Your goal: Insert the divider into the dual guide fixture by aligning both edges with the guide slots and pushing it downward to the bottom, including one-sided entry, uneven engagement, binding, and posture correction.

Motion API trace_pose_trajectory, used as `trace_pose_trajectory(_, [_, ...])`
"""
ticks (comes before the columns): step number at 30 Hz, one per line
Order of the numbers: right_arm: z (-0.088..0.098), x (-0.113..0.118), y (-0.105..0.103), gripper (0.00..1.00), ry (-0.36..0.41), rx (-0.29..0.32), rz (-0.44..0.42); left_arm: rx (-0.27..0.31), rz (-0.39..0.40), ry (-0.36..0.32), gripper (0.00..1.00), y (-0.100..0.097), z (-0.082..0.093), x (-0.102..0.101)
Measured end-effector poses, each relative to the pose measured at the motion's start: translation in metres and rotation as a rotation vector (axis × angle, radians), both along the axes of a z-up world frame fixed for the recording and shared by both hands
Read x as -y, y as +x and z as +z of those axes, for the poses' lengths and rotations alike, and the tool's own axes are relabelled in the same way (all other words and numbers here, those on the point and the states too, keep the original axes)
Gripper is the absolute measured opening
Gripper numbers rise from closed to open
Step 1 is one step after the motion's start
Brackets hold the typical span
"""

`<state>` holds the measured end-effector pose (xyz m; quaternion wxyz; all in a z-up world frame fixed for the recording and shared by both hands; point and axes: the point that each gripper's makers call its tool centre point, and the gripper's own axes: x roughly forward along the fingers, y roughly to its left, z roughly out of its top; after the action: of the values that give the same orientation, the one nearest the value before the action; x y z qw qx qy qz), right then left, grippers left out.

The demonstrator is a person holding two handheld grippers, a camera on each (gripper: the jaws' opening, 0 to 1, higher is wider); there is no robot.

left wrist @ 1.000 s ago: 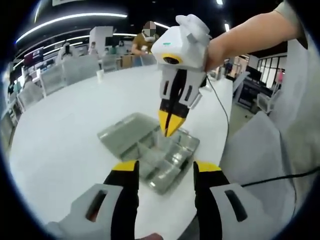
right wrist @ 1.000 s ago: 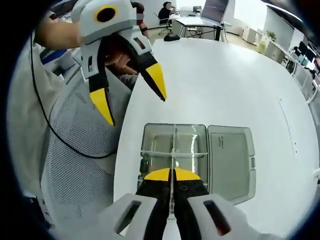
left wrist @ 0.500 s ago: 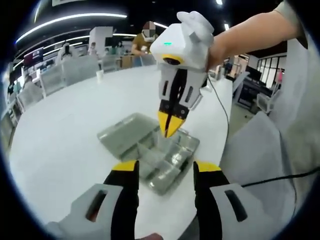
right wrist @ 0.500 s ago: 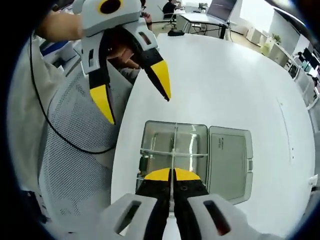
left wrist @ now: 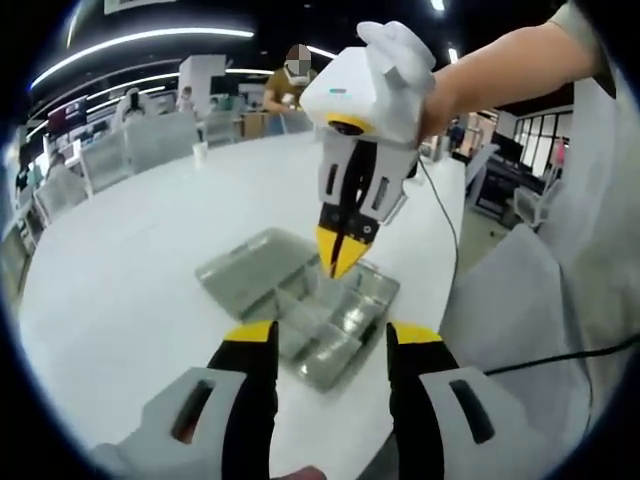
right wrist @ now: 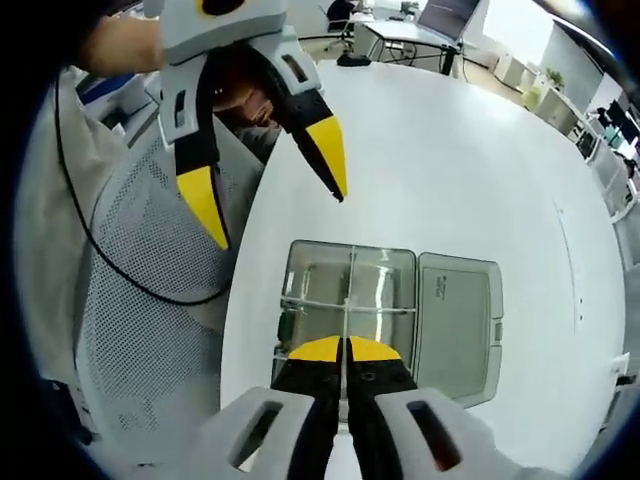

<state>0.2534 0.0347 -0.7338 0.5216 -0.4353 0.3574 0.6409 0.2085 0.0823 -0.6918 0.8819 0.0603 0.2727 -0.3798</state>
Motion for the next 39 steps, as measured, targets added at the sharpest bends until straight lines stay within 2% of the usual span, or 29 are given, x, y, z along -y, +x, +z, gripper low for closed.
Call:
trace_pose_trajectory(4, [0.0003,0.0006,-0.0021,0.0,-0.006,-0.019,-0.01,0.0,-0.001,-0.001,0.42,0.0002,0.0,-0.0002])
trace_pose_trajectory(11, [-0.0001,0.0026,0.0021,0.0,-0.024,0.002,-0.019,0.002,0.0,-0.002,0.41,0.0012,0.0011,0.0003])
trace_pose_trajectory(25, [-0.0019,0.0015,0.0009,0.0,-0.042,-0.012,-0.033,0.006,0.004,-0.003,0.41,0.0027,0.0028,-0.0013])
trace_pose_trajectory(39, [-0.0039,-0.003,-0.0011,0.0,-0.017,-0.027,-0.054,0.008,0.003,0.001,0.41,0.0027,0.0045,-0.001])
